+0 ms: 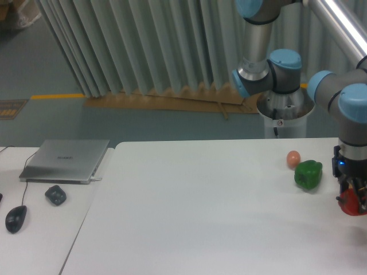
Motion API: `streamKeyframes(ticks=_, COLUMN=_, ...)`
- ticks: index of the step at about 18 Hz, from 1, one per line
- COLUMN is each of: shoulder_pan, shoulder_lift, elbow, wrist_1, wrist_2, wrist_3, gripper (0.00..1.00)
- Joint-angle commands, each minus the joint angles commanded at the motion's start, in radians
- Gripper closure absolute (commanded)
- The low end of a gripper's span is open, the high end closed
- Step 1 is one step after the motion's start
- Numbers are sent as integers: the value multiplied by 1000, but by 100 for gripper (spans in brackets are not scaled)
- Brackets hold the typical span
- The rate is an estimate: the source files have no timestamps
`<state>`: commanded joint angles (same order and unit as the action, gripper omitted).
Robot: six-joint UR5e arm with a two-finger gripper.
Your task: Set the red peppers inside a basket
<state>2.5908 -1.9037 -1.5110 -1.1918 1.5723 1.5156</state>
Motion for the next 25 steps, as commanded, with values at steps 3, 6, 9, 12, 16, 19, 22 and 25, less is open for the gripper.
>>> streamKeyframes(ticks=3, shoulder_pan=35, shoulder_lift=8, elbow=5, wrist_1=-2, wrist_2=2, wrist_3=23, gripper=48)
streamKeyframes(ticks=6, shoulder_pan=81, shoulder_lift=6, elbow=14, wrist_1=1, wrist_2=11, wrist_3=104, gripper=48)
streamKeyframes(ticks=9, shoulder_pan=116, shoulder_lift=3, elbow=12, wrist_1=6, wrist_2=38, wrist_3=188, gripper=48)
streamKeyframes(ticks=12, shoulder_pan=140, shoulder_lift=-6, elbow=8, wrist_1=11, wrist_2=70, wrist_3=248, gripper=48)
streamKeyframes(ticks=16, shoulder_pan=179, shoulder_lift=-26, elbow=3, wrist_1=17, wrist_2=72, wrist_3=310, gripper=48)
streamKeyframes(ticks=19, shoulder_pan=201, shoulder_lift=-54, elbow=6, wrist_1=21, wrist_2=71, wrist_3=316, gripper=47)
streamKeyframes(ticks=22, shoulder_pan=212, shoulder_lift=-84, elbow=5, wrist_1=70, wrist_2=72, wrist_3=316, gripper=47)
streamKeyframes(ticks=25, shoulder_pan=230, shoulder_lift=-121, elbow=5, wrist_1=96, wrist_2=71, wrist_3=314, gripper=47)
